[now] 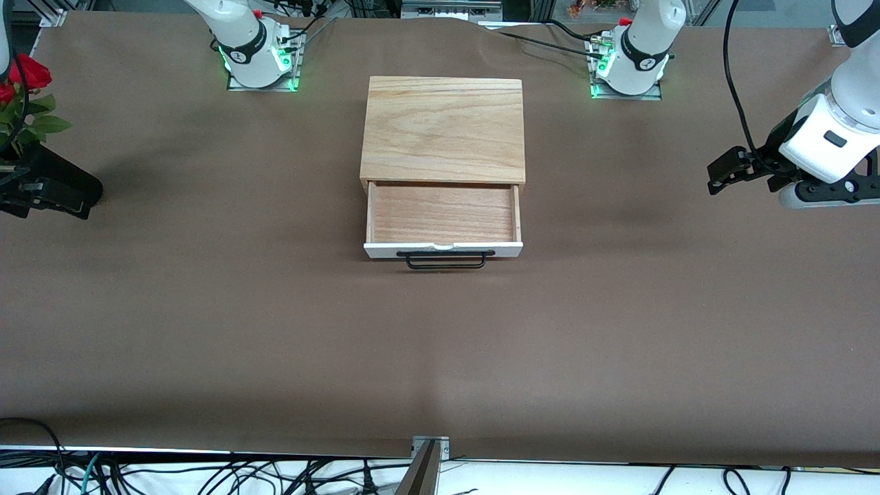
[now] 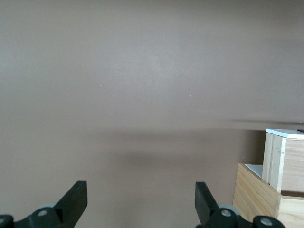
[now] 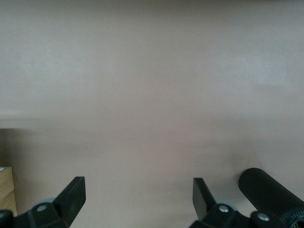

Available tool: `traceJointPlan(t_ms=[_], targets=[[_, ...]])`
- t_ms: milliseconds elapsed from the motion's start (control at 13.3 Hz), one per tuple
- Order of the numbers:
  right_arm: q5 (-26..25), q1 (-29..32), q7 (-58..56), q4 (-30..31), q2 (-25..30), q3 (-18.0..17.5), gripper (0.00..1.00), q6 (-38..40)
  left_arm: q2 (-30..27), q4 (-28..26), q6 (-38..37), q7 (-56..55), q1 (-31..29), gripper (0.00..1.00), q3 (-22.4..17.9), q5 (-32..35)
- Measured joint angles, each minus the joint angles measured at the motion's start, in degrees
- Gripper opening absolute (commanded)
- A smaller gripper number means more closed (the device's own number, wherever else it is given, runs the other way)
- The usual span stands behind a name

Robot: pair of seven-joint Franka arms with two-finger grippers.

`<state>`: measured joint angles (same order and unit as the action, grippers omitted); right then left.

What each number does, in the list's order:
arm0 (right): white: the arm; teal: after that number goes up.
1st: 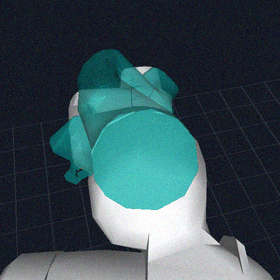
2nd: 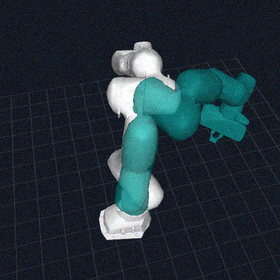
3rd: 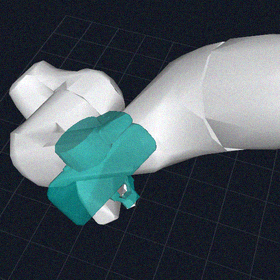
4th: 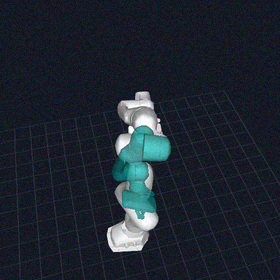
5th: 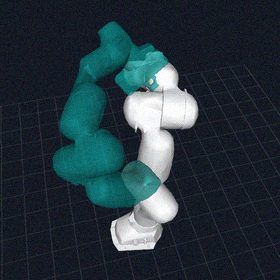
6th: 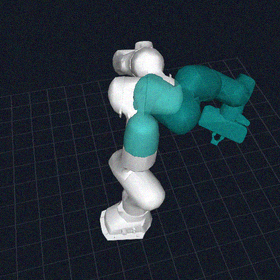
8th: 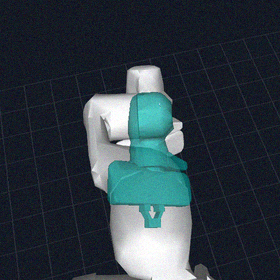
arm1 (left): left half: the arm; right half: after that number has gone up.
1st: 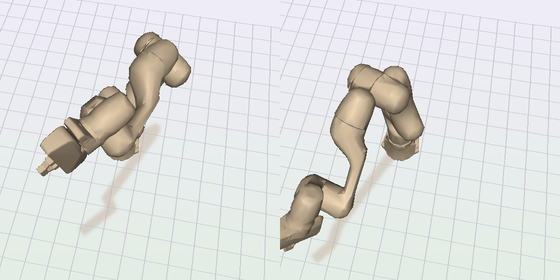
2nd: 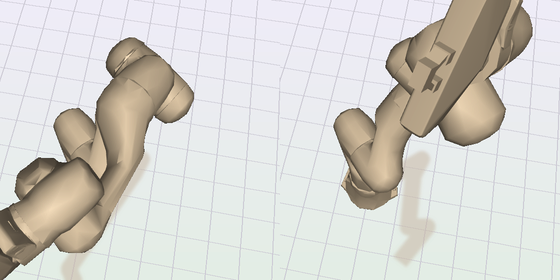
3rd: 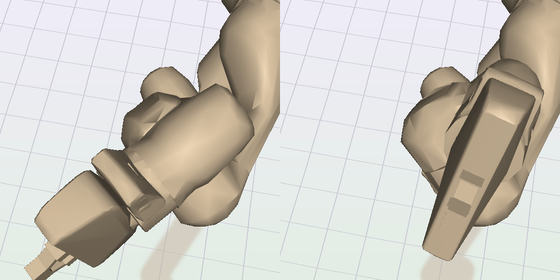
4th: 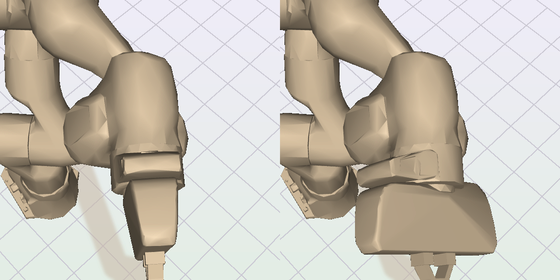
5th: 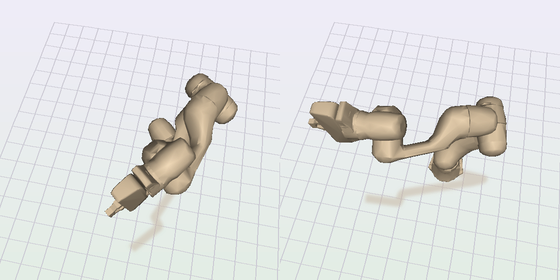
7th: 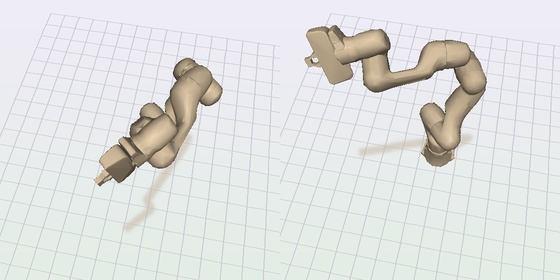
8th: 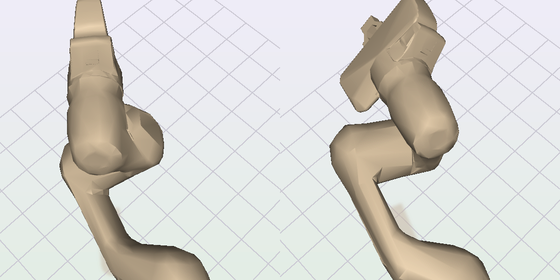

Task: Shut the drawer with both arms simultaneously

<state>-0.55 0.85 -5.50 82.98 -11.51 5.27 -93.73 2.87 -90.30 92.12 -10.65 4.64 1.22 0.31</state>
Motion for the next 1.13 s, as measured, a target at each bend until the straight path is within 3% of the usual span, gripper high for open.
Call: traceJointPlan(t_ms=[603, 1131], targets=[[1.7, -0.1, 0.0, 0.1, -0.3, -0.2, 1.0, 0.0, 0.0, 0.0, 0.0, 0.0, 0.0, 1.0, 0.0, 0.0], [13.8, -3.1, 0.0, 0.3, -6.0, -1.1, 1.0, -2.5, 0.6, 0.0, 0.0, 0.0, 0.1, 1.0, 0.0, 0.0]])
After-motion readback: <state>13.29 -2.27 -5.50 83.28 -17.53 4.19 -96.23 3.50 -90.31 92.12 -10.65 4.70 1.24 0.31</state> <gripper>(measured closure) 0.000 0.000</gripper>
